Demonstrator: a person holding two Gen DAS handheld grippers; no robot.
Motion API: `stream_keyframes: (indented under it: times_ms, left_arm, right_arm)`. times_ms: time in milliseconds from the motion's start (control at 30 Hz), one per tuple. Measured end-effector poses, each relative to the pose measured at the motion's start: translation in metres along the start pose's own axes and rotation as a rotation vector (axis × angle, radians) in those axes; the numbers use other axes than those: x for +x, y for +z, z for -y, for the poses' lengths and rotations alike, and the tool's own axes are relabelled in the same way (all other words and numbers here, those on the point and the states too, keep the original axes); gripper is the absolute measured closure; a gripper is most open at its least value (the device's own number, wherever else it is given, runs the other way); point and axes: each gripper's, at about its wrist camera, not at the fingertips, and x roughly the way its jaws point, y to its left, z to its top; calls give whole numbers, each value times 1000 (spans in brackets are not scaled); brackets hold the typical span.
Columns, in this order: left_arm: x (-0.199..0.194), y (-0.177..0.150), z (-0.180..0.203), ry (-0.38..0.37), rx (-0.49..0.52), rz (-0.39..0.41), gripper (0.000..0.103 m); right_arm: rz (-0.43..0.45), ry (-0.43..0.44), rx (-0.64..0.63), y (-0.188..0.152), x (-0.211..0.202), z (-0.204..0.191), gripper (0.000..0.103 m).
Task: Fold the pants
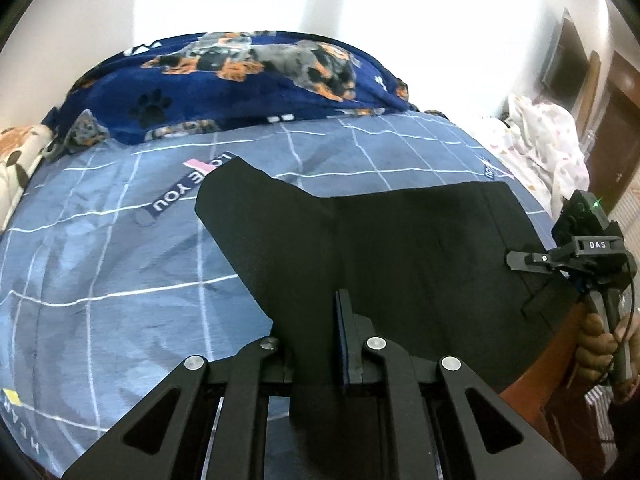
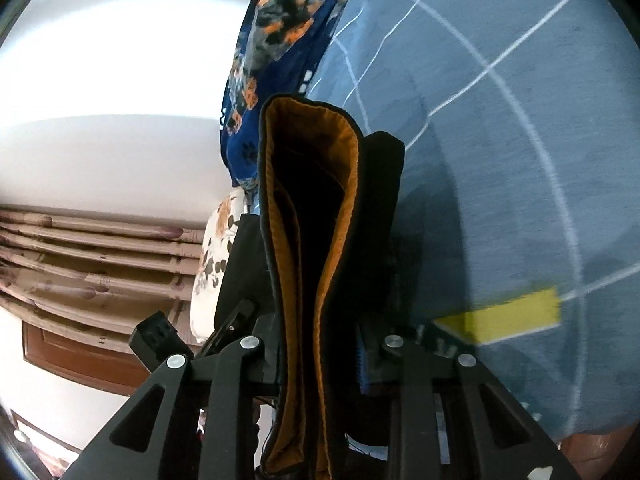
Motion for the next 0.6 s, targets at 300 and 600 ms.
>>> stream_keyframes:
  times_ms: [300, 600]
  left_arm:
    - [-12, -11, -23, 27, -21, 2, 91]
    - [-12, -18, -37, 40, -27, -12, 91]
  right_arm:
    - [-46, -13, 18, -7, 28, -5, 78]
    - [-75, -73, -14, -12, 43, -14, 78]
